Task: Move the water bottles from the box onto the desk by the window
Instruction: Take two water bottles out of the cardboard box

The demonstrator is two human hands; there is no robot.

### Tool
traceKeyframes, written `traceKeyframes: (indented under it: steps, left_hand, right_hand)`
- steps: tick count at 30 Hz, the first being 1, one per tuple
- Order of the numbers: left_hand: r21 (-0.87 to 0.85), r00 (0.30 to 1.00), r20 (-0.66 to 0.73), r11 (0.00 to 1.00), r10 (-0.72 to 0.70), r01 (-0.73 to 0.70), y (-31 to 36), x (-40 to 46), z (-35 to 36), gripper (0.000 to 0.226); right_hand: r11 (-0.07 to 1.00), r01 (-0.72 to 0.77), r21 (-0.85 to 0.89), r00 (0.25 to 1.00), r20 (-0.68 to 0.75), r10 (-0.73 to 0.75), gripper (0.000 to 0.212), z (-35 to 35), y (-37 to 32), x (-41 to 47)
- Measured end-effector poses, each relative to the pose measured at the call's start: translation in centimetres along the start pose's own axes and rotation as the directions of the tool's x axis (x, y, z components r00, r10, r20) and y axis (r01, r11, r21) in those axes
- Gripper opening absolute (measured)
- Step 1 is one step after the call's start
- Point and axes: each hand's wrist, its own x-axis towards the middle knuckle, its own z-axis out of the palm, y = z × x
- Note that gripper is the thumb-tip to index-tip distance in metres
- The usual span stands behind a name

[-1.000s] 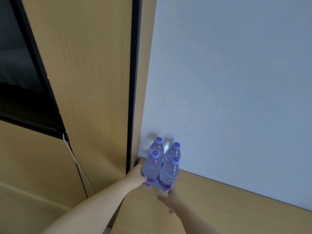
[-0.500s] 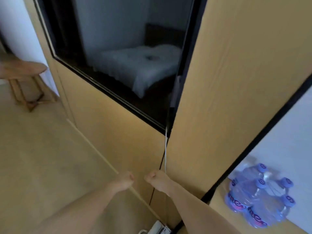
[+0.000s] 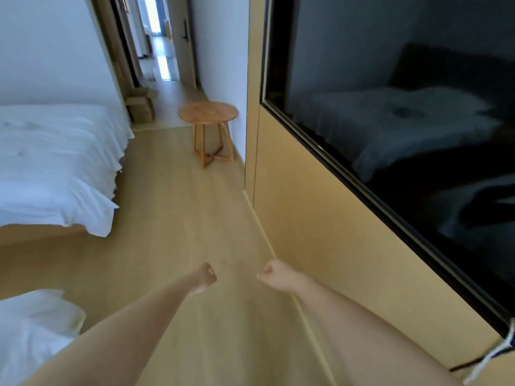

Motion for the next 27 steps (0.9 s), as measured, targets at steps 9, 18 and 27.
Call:
traceKeyframes:
  steps: [9, 18, 27]
  left_hand:
    - [-0.069, 0.989, -0.067, 0.989, -0.135, 0.131, -3.1, 12.8, -11.2, 0.027]
    - [-0.186, 0.98, -0.087, 0.969, -0.179, 0.161, -1.5, 25.6, -26.2, 0.036]
    - [-0.215, 0.959, -0.05, 0.94, -0.28, 0.264, -6.3, 40.2, -38.9, 0.027]
  right_hand:
    - [0.988, 0.134, -0.08, 0.99, 0.061, -0.13, 0.04, -4.8, -10.9, 16.7]
    - [0.967, 0.229, -0.113, 0.963, 0.17, -0.208, 0.044, -13.8, -22.8, 33.7]
    - [0.906, 0.357, -0.228, 0.922, 0.241, -0.303, 0.02, -14.8, -36.2, 50.5]
